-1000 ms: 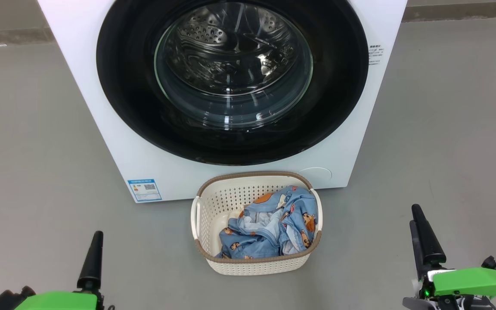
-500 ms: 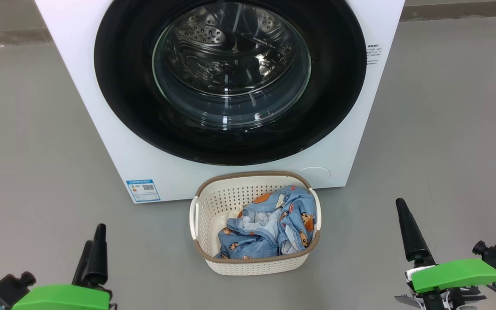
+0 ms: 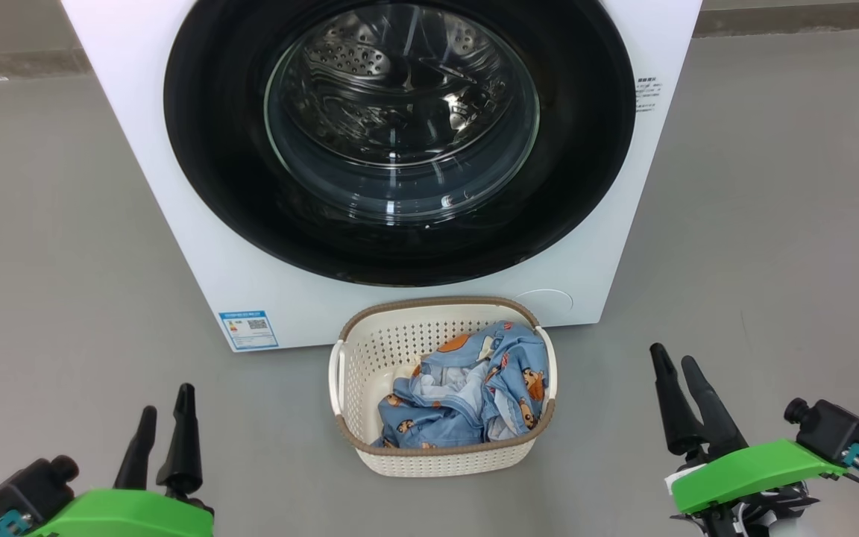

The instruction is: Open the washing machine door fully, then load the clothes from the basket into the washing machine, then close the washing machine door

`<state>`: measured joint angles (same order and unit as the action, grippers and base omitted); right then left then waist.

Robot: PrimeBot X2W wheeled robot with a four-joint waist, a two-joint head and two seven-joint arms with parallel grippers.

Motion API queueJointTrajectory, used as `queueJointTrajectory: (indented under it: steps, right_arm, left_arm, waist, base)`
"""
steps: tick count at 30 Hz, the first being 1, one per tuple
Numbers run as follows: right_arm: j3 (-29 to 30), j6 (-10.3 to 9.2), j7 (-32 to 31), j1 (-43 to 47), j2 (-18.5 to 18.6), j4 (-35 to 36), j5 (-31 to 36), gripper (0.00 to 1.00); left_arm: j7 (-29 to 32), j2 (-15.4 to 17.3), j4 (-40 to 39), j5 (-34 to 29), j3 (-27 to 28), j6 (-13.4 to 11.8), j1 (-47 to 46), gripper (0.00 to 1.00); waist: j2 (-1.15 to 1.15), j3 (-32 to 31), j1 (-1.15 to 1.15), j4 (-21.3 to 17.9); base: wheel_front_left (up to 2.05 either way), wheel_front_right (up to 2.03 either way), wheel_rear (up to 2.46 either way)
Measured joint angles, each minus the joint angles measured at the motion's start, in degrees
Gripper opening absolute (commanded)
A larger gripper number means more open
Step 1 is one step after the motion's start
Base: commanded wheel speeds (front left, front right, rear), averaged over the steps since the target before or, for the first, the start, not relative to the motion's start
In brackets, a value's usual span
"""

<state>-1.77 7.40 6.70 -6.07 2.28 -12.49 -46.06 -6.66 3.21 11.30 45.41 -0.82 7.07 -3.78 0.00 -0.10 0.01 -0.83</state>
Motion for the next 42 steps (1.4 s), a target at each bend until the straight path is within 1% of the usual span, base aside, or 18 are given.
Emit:
queueJointTrajectory:
  steps: [10,11,12,13,23,42]
  right_arm:
    - [-1.2,0.0,1.6,-0.2,0.1,-1.1,10.8,1.0]
    - [-1.2,0.0,1.6,-0.2,0.1,-1.1,10.8,1.0]
    - [-1.4,0.0,2.0,-0.2,0.1,-1.5,12.4,1.0]
    - [-1.4,0.0,2.0,-0.2,0.1,-1.5,12.4,1.0]
    - [-3.1,0.0,3.6,-1.6,0.2,-2.5,19.5,1.0]
    - [-4.8,0.0,6.6,-3.5,0.5,-4.8,33.0,1.0]
  left_arm:
    - [-1.5,-0.1,0.6,-10.1,0.1,-0.1,-0.2,1.0]
    - [-1.5,-0.1,0.6,-10.1,0.1,-0.1,-0.2,1.0]
    - [-2.0,-0.1,0.9,-12.0,0.1,-0.1,-0.6,1.0]
    - [-2.0,-0.1,0.9,-12.0,0.1,-0.1,-0.6,1.0]
    - [-3.5,-0.1,1.8,-19.3,0.0,-0.1,-1.3,1.0]
    - [-6.6,-0.2,3.9,-27.6,-0.7,0.0,-2.1,1.0]
  waist:
    - [0.0,0.0,0.0,0.1]
    - [0.0,0.0,0.0,0.1]
    - [0.0,-0.1,0.0,0.1]
    - [0.0,-0.1,0.0,0.1]
    - [0.0,-0.2,0.0,0.0]
    - [0.0,-0.4,0.0,-0.1]
  base:
    - [0.0,0.0,0.0]
    - [0.0,0.0,0.0]
    - [0.0,0.0,0.0]
    - [0.0,0.0,0.0]
    - [0.0,0.0,0.0]
    - [0.0,0.0,0.0]
